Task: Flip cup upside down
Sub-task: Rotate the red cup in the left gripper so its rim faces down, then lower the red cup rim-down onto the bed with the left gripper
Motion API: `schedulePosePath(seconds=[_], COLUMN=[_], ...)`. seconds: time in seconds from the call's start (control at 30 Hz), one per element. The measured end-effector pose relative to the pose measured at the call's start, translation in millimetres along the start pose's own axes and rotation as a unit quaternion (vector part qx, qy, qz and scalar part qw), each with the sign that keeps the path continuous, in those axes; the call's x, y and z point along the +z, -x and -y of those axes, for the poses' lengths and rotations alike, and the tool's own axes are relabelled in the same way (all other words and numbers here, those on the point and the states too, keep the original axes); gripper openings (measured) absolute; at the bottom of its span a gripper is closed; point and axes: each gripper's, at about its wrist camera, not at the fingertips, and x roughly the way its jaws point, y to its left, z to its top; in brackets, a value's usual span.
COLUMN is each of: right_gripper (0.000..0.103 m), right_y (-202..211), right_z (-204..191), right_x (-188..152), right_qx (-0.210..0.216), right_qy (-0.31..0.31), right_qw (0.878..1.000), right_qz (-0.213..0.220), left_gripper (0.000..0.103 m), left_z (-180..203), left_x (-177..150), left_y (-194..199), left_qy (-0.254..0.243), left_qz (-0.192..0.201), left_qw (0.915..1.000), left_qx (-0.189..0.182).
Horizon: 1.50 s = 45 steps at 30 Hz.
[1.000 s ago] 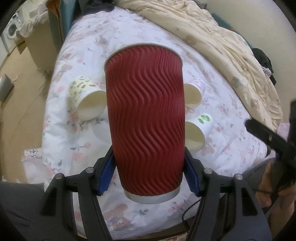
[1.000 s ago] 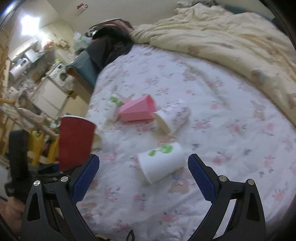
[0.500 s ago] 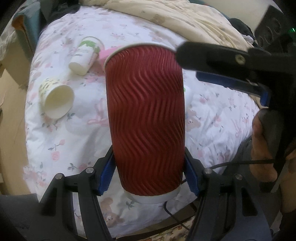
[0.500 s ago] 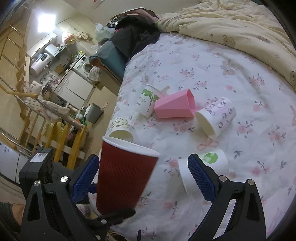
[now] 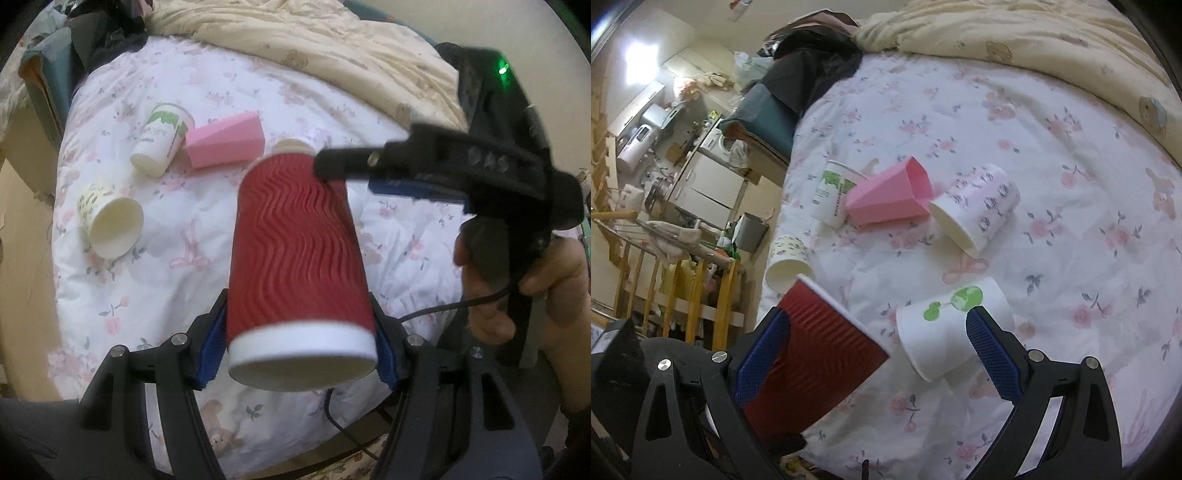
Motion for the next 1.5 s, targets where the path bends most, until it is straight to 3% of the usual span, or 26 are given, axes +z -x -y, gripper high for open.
schedulePosePath(seconds=[0.6,0.93,1.07,1.2,1.37,1.5], right_gripper=[0.099,0.099,0.099,0.099,0.099,0.099], right_y=[-4.5,0.4,41.0,71.1,87.9,88.9], right_z=[6.9,6.6,-0.2,4.2,20.3,29.1], right_x=[-3.4,-3.4,-5.1,-14.2,-27.6,-28.2], right_qx=[-0.003,-0.008,-0.023,-0.056,-0.06,-0.043], right_qy=[-0.015,-0.016,0.002,-0.008,-0.045,-0.065], right_qw=[1.0,1.0,0.997,0.992,0.989,0.989], right_qz=[-0.012,-0.002,0.072,0.114,0.129,0.125], left_gripper=[0.062,0.061,0.061,0.061,0.061,0.061], left_z=[-3.5,-7.6,-23.2,-42.8,-44.7,-39.3], left_x=[7.7,10.7,19.5,35.5,51.6,61.7], left_y=[25.6,28.2,28.2,17.7,-17.8,-39.8], left_qy=[0.002,0.005,0.027,0.052,0.049,0.056], left_qz=[0.06,0.063,0.047,0.018,-0.027,-0.044], left_qw=[0.9982,0.998,0.9981,0.9959,0.9924,0.9911], left_qx=[-0.007,0.007,0.03,0.072,0.11,0.112])
